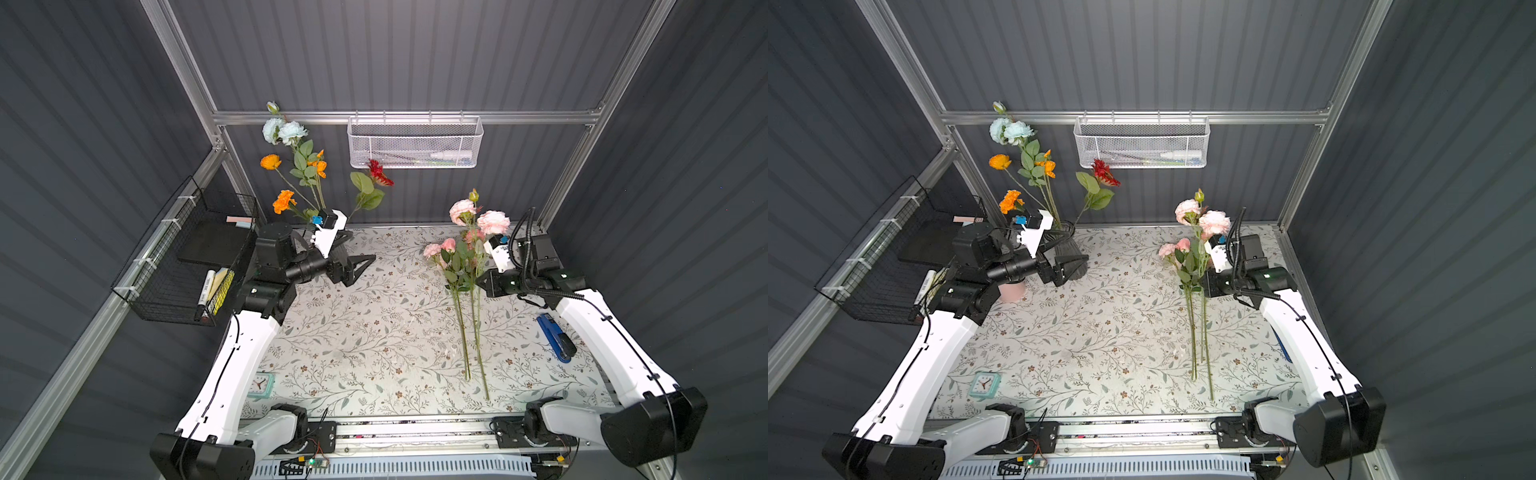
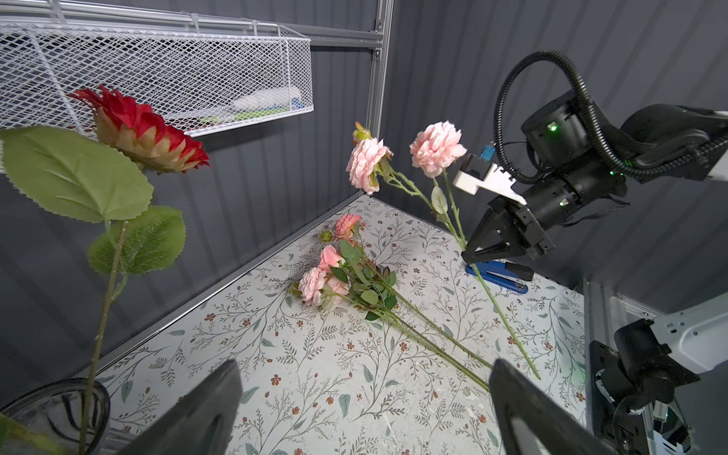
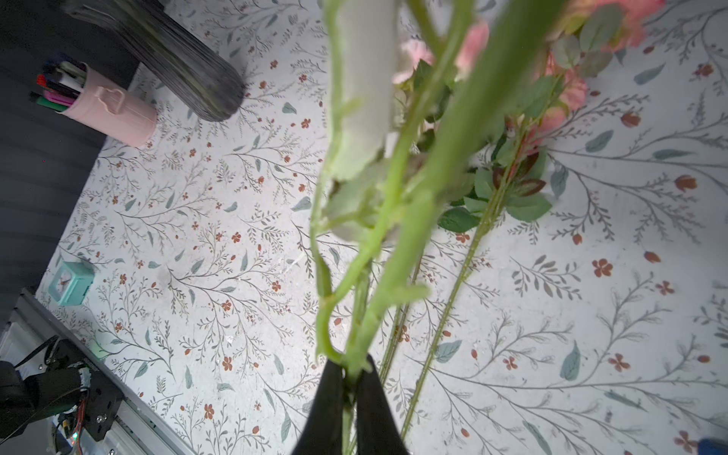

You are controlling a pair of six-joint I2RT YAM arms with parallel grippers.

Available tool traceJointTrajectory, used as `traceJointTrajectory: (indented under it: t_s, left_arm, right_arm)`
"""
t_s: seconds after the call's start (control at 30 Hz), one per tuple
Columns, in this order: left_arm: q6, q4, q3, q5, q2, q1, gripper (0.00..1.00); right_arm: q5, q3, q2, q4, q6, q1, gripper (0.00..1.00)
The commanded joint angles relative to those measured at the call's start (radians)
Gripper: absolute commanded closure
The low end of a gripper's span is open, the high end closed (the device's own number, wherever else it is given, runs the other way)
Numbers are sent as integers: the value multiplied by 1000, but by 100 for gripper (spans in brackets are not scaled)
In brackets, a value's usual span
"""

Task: Pick out pink flowers from the vase
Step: Place the flower at the center of the board.

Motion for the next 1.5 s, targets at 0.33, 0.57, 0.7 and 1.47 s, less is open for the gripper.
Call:
traceJointTrajectory:
  t_s: [0.33, 0.57, 0.7, 1.47]
  left_arm:
    - [26, 4, -33, 8, -2, -5, 0]
    - [18, 7, -48, 3, -7, -5, 1]
    - [24, 2, -57, -3, -9, -5, 1]
    - [9, 47, -72, 18, 45, -5, 1]
  right_arm:
    - [85, -104, 85, 31, 24, -18, 100]
    - [96, -128, 157, 80, 22, -21, 100]
    - [111, -136, 193, 115, 26, -21, 100]
    - [175, -144, 388, 270, 39, -20, 100]
